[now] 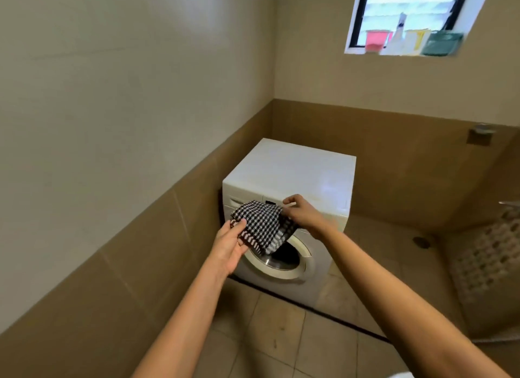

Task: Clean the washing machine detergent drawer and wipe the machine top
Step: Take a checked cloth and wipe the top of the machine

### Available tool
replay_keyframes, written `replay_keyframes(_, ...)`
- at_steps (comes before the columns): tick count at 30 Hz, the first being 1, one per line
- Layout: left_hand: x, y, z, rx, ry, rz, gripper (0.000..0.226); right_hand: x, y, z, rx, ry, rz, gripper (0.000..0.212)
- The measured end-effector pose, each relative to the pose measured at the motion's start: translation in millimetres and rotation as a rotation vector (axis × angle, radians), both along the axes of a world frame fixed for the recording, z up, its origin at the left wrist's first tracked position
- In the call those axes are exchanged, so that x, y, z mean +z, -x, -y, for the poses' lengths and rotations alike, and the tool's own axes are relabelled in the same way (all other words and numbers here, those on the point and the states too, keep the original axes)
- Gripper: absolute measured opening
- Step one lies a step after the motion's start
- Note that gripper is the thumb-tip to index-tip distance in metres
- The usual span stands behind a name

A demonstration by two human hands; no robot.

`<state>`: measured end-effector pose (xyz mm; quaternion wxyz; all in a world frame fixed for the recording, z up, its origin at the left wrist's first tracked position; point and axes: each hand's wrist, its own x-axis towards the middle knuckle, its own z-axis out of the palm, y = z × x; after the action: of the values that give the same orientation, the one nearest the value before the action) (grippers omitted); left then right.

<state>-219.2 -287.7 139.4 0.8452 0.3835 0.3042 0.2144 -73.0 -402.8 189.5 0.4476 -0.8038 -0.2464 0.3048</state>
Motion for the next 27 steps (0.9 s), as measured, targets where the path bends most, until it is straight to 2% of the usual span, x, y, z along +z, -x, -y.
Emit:
replay_keyframes(2, -6, -12, -16, -0.025, -0.093, -0.073, 0.022, -15, 2, -15, 0.078, -0.034, 0.163, 0.043)
replay_keyframes(3, -9, -18, -22, -0.046, -0.147, -0.116, 0.023, -22, 3, -22, 0.129, -0.080, 0.157, 0.044)
replay_keyframes(6, -21, -50, -46, -0.123, -0.289, -0.254, 0.023, -42, -7, -53, 0.195, -0.136, -0.112, 0.047)
replay_keyframes(9, -34, -83, -76, -0.230, -0.414, -0.368, 0.034, -59, -32, -87, 0.109, -0.113, -0.117, 0.058)
replay_keyframes(11, -43, -110, -98, -0.327, -0.447, -0.390, 0.037, -72, -57, -109, 0.052, -0.105, -0.137, 0.055)
replay_keyframes(16, -51, -178, -145, -0.322, -0.359, -0.428, 0.020, -95, -136, -143, -0.094, -0.133, -0.345, 0.017)
replay_keyframes(23, -62, -268, -218, -0.132, -0.262, -0.527, 0.011, -115, -266, -147, -0.202, -0.136, -0.526, 0.025)
replay_keyframes(27, -73, -311, -247, -0.174, -0.276, -0.615, 0.005, -123, -332, -149, -0.192, 0.005, -0.463, 0.021)
